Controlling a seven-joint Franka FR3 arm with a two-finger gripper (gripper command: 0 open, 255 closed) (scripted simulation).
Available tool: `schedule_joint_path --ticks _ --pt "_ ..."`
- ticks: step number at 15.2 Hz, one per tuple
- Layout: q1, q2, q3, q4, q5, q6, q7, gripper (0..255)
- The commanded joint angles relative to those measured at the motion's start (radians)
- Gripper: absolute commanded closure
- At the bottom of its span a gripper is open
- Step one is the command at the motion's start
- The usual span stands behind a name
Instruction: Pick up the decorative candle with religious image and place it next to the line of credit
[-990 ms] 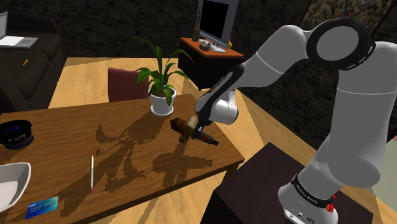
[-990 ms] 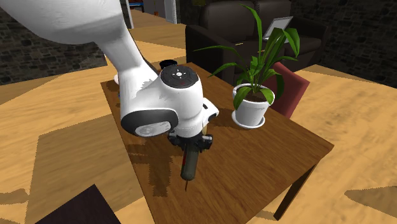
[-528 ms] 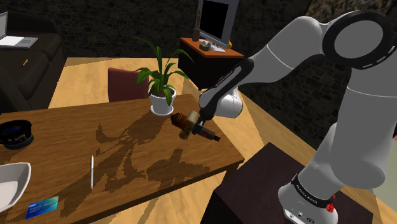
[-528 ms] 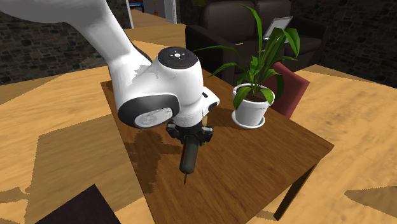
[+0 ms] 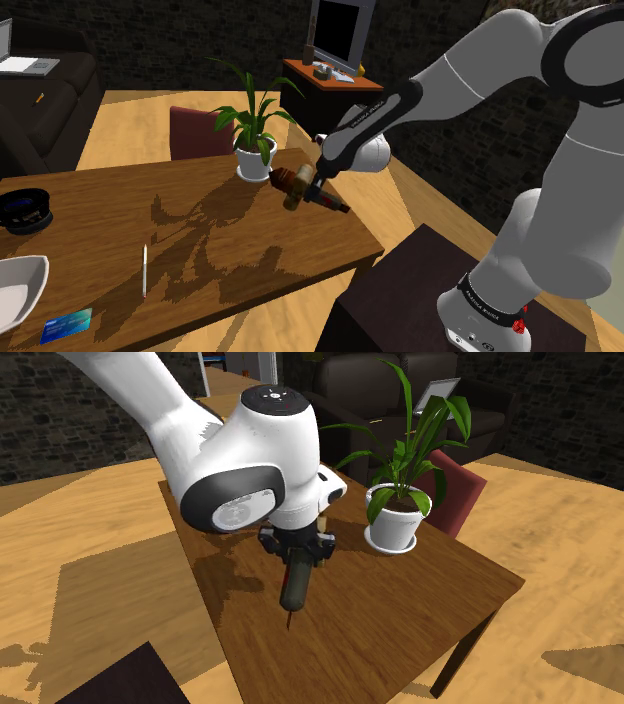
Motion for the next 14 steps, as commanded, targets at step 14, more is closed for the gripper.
schedule_joint_path --ticks 14 --pt "0.028 -0.187 -0.071 0.007 -0.253 -0.178 0.217 255"
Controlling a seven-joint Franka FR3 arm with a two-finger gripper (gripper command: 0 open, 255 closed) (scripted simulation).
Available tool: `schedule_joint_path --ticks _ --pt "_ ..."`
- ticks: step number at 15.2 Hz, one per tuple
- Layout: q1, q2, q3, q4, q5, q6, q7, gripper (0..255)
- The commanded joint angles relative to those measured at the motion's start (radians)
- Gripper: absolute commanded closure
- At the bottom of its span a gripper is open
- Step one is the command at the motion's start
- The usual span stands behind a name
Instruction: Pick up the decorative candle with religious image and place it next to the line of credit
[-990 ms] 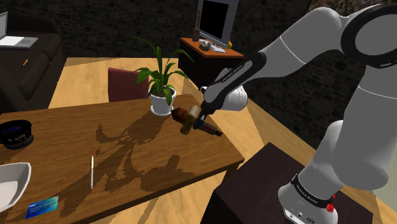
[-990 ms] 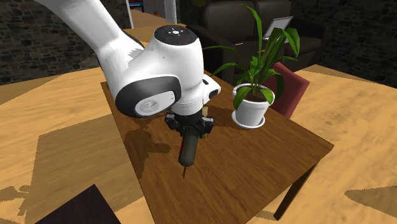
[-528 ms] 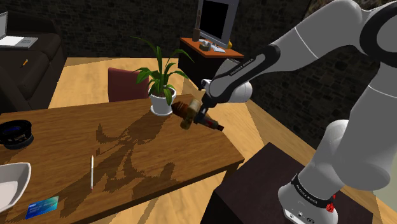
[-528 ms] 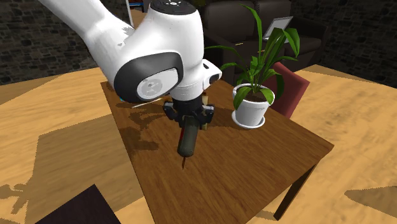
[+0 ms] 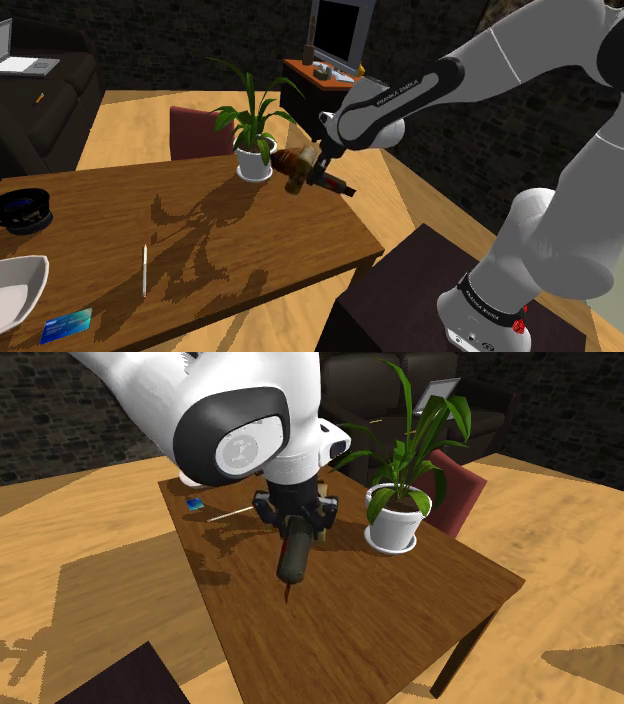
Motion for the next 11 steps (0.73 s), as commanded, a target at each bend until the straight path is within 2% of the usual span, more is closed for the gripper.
schedule_joint_path --ticks 1,3,11 --pt "-0.003 -0.024 -0.003 0.009 -0.028 -0.030 0.023 255" --pt "-0.005 -0.038 -0.003 0.013 -0.042 -0.047 0.036 255" --pt "0.089 0.077 0.080 0.149 -0.137 -0.043 0.295 255"
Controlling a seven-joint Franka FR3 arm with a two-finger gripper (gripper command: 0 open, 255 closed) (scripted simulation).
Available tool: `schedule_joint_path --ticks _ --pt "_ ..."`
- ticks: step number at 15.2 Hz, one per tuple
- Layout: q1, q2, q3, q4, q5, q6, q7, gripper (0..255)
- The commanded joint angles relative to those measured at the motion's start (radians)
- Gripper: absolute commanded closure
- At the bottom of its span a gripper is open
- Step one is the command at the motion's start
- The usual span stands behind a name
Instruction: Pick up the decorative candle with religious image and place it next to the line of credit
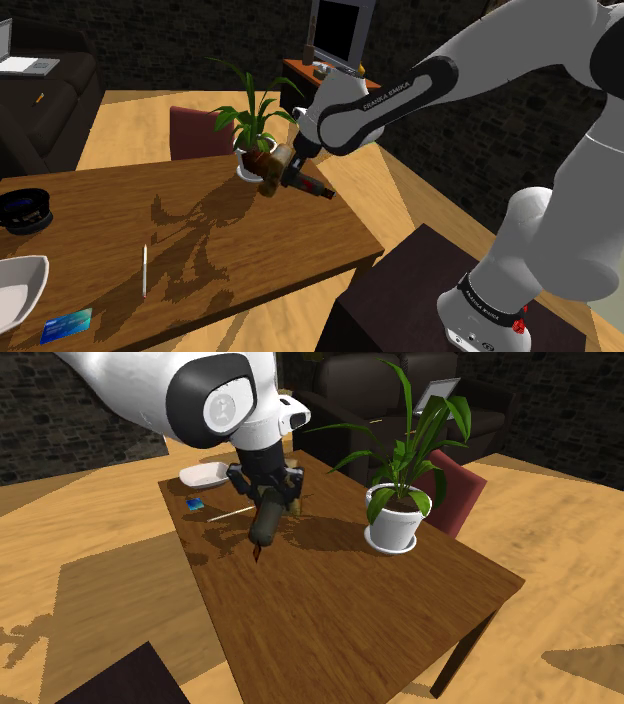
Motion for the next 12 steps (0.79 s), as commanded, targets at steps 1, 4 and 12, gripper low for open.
schedule_joint_path --ticks 1,4,12 --pt "0.025 0.034 0.016 0.046 -0.028 -0.005 0.067 255" --pt "0.064 0.089 0.033 0.119 -0.069 -0.018 0.159 255" --pt "0.178 0.258 0.049 0.365 -0.157 -0.088 0.366 255"
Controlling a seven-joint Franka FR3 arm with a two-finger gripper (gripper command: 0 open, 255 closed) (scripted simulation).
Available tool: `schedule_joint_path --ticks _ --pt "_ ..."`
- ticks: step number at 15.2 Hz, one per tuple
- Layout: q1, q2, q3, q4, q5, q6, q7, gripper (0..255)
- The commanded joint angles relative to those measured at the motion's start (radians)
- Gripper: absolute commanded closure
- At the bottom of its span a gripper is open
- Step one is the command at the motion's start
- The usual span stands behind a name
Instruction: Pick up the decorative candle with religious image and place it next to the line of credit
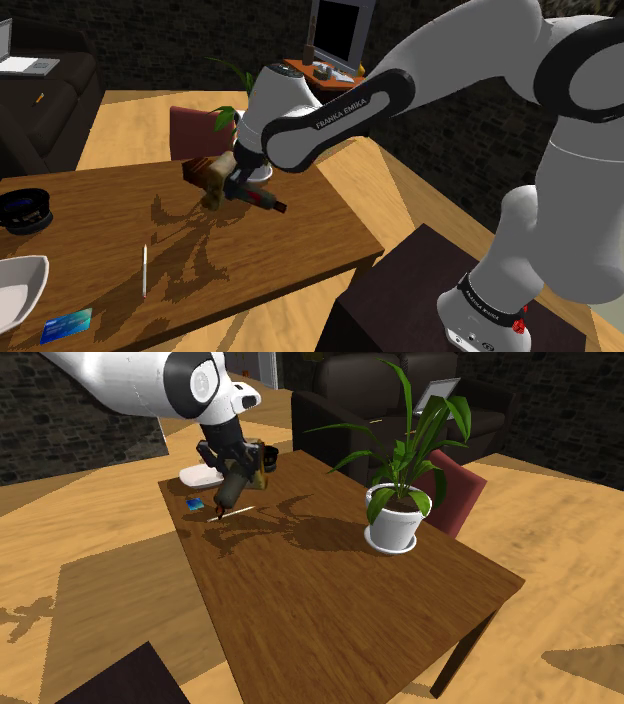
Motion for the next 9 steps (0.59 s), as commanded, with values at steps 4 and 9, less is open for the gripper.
schedule_joint_path --ticks 4,9 --pt "0.070 0.121 0.002 0.187 -0.041 -0.063 0.110 255" --pt "0.132 0.266 0.002 0.421 -0.067 -0.154 0.193 255"
